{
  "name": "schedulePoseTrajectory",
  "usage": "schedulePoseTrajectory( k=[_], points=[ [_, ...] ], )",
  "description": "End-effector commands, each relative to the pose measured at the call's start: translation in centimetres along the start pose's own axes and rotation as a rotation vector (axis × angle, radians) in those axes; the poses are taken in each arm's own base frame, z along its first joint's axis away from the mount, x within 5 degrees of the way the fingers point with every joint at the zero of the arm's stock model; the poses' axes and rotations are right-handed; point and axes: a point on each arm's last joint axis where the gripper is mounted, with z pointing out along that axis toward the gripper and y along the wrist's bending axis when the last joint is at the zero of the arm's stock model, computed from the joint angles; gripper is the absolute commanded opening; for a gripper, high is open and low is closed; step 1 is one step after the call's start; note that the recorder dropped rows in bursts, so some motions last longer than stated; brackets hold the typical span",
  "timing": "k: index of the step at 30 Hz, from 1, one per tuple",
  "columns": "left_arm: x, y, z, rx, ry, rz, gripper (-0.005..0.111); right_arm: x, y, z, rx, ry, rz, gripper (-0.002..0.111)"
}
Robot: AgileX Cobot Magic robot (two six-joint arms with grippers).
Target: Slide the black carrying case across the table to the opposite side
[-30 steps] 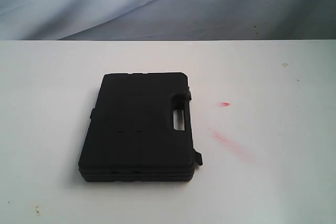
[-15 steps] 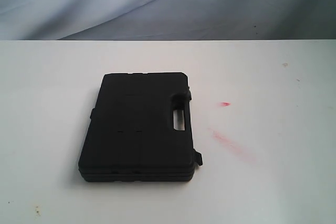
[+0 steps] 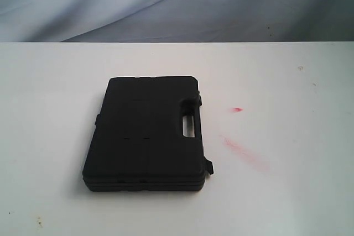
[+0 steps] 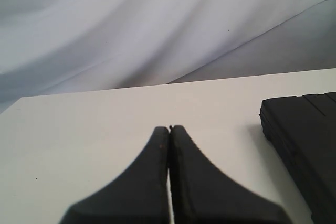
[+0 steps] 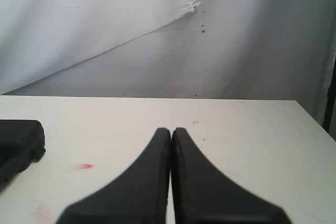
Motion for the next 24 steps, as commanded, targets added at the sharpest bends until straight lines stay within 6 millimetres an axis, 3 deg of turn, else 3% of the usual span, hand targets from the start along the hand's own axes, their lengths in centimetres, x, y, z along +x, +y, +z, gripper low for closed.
schedulePoseTrajectory(
  k=[1, 12, 19, 24],
  points=[
    [0.1, 0.0, 0.0, 0.002, -0.007, -0.008, 0.000, -0.1, 0.0, 0.0, 0.006, -0.018, 0.004, 0.000],
    [0.1, 0.0, 0.0, 0.002, -0.007, -0.008, 0.000, -1.0, -0.1, -0.1, 0.008, -0.120, 0.003, 0.000],
    [0.1, 0.0, 0.0, 0.002, -0.007, -0.008, 0.000, -2.5, -0.1, -0.4, 0.002, -0.285, 0.065, 0.000],
    [0.1, 0.0, 0.0, 0.002, -0.007, -0.008, 0.000, -4.3, -0.1, -1.1, -0.020, -0.505, 0.135, 0.000]
  ],
)
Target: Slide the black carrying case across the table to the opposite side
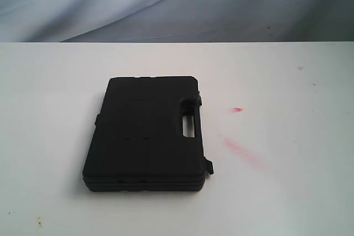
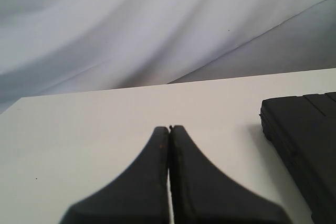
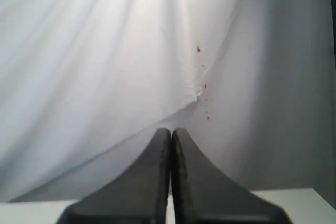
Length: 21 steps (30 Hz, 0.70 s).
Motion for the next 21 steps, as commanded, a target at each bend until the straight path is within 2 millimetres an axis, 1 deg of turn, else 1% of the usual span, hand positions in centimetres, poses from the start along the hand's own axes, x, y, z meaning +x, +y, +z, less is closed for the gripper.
schedulePoseTrajectory(
  k=[1, 7, 11, 13, 16, 18, 21],
  points=[
    [0.1, 0.0, 0.0, 0.002, -0.007, -0.011, 0.000, -2.0, 0.1, -0.3, -0.016, -0.233, 0.068, 0.000],
    [0.1, 0.0, 0.0, 0.002, -0.007, -0.011, 0.000, -4.8, 0.3, -1.5, -0.089, -0.563, 0.203, 0.000],
    [0.1, 0.0, 0.0, 0.002, -0.007, -0.011, 0.000, -5.4, 0.3, -1.8, -0.140, -0.615, 0.329, 0.000],
    [0.1, 0.0, 0.0, 0.002, -0.007, -0.011, 0.000, -6.3, 0.4, -1.8, -0.155, -0.640, 0.351, 0.000],
    [0.1, 0.0, 0.0, 0.002, -0.007, -0.011, 0.000, -8.3, 0.8, -2.1, -0.169, -0.685, 0.278, 0.000],
    [0.1, 0.0, 0.0, 0.002, -0.007, -0.011, 0.000, -10.2, 1.3, -2.1, -0.164, -0.679, 0.129, 0.000],
    [0.1, 0.0, 0.0, 0.002, -0.007, -0.011, 0.000, -12.6, 1.9, -1.9, -0.129, -0.536, -0.053, 0.000]
  ],
)
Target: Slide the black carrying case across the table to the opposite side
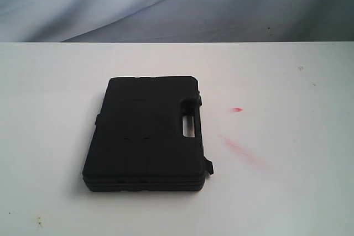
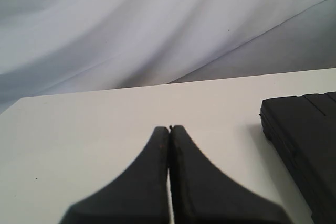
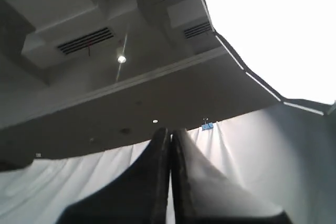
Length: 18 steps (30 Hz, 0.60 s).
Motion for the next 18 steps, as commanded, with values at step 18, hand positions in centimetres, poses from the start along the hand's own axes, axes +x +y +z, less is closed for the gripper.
schedulePoseTrajectory(
  k=[18],
  points=[
    [0.1, 0.0, 0.0, 0.002, -0.007, -0.011, 0.000, 2.7, -2.7, 10.4, 0.238, 0.923, -0.360, 0.000]
  ],
)
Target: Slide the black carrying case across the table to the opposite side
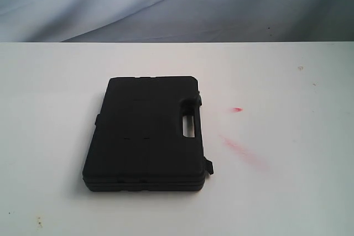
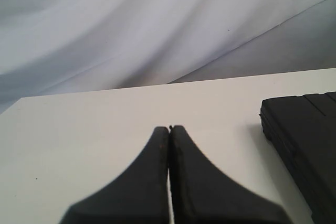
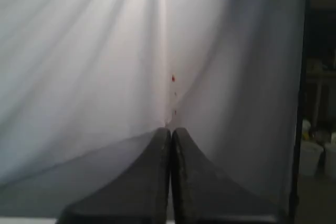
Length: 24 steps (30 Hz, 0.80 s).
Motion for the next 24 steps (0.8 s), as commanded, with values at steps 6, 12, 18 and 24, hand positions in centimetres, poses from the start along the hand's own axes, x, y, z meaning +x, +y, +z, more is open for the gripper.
schedulePoseTrajectory(
  k=[6, 12, 18, 24],
  points=[
    [0.1, 0.0, 0.0, 0.002, -0.007, -0.011, 0.000, 4.5, 0.5, 5.8, 0.014, 0.384, 0.040, 0.000],
    [0.1, 0.0, 0.0, 0.002, -0.007, -0.011, 0.000, 8.5, 1.1, 8.4, 0.030, 0.716, 0.124, 0.000],
    [0.1, 0.0, 0.0, 0.002, -0.007, -0.011, 0.000, 8.3, 2.1, 10.7, -0.032, 0.928, 0.187, 0.000],
    [0.1, 0.0, 0.0, 0.002, -0.007, -0.011, 0.000, 7.0, 3.7, 12.6, -0.201, 1.060, 0.241, 0.000]
  ],
)
